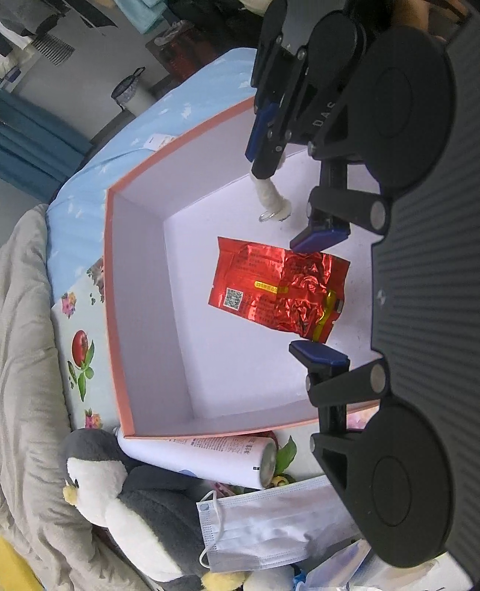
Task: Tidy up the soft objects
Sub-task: 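Carry the red packet and white ring over the pink box with both grippers, then open both grippers to drop the packet and ring into the pink box, then move both open grippers back toward the remaining clutter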
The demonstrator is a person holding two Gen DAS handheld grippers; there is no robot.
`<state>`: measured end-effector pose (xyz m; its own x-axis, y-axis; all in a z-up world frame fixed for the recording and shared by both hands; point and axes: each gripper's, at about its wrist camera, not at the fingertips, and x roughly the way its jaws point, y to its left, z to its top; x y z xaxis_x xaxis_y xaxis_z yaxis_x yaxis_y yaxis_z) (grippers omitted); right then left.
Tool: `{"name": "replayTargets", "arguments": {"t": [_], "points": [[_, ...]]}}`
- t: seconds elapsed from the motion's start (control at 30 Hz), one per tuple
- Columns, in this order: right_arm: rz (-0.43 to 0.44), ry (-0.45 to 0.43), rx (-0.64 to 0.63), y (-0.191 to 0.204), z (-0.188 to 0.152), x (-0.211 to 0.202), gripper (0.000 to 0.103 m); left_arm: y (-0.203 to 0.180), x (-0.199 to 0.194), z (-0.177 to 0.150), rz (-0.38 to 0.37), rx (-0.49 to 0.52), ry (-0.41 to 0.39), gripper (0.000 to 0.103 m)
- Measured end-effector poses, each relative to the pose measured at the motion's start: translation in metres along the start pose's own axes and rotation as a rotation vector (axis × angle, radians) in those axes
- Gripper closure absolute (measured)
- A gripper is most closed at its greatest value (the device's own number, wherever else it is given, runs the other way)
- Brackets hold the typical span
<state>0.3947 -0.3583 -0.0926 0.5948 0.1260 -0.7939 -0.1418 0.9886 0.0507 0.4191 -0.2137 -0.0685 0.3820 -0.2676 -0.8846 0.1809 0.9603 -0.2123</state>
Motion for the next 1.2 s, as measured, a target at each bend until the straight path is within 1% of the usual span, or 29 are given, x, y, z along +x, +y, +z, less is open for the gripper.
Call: {"name": "replayTargets", "arguments": {"t": [0.07,0.1,0.2,0.3,0.37,0.53,0.63,0.77,0.93,1.03,1.1,1.2], "points": [[0.003,-0.002,0.013,-0.002,0.001,-0.002,0.085,-0.001,-0.003,0.000,0.004,0.002,-0.004,0.042],[0.006,-0.002,0.016,-0.003,0.001,-0.003,0.080,-0.003,-0.004,0.001,0.009,0.014,-0.006,0.038],[0.003,-0.008,0.010,-0.002,0.004,-0.008,0.071,-0.005,-0.012,0.000,-0.004,0.022,-0.019,0.036],[0.004,-0.021,0.012,-0.001,0.007,-0.017,0.071,-0.004,-0.026,-0.003,-0.015,0.014,-0.052,0.036],[0.009,-0.036,0.014,0.000,0.008,-0.025,0.071,-0.004,-0.039,-0.006,-0.008,0.013,-0.084,0.036],[0.001,-0.092,-0.004,0.010,0.006,-0.055,0.071,-0.008,-0.075,-0.019,0.001,0.053,-0.175,0.036],[0.010,-0.131,-0.001,0.017,0.003,-0.075,0.071,-0.008,-0.096,-0.031,-0.004,0.060,-0.209,0.036],[0.008,-0.187,-0.027,0.031,-0.002,-0.102,0.071,-0.007,-0.122,-0.049,0.000,0.071,-0.259,0.036],[0.029,-0.247,-0.048,0.052,-0.013,-0.132,0.071,-0.001,-0.153,-0.075,-0.002,0.070,-0.320,0.036],[0.044,-0.276,-0.051,0.063,-0.022,-0.147,0.071,0.005,-0.172,-0.094,-0.005,0.067,-0.365,0.036],[0.060,-0.291,-0.052,0.071,-0.029,-0.155,0.071,0.009,-0.184,-0.108,0.008,0.075,-0.387,0.036],[0.074,-0.312,-0.070,0.085,-0.042,-0.167,0.071,0.022,-0.200,-0.130,0.004,0.050,-0.415,0.036]]}}
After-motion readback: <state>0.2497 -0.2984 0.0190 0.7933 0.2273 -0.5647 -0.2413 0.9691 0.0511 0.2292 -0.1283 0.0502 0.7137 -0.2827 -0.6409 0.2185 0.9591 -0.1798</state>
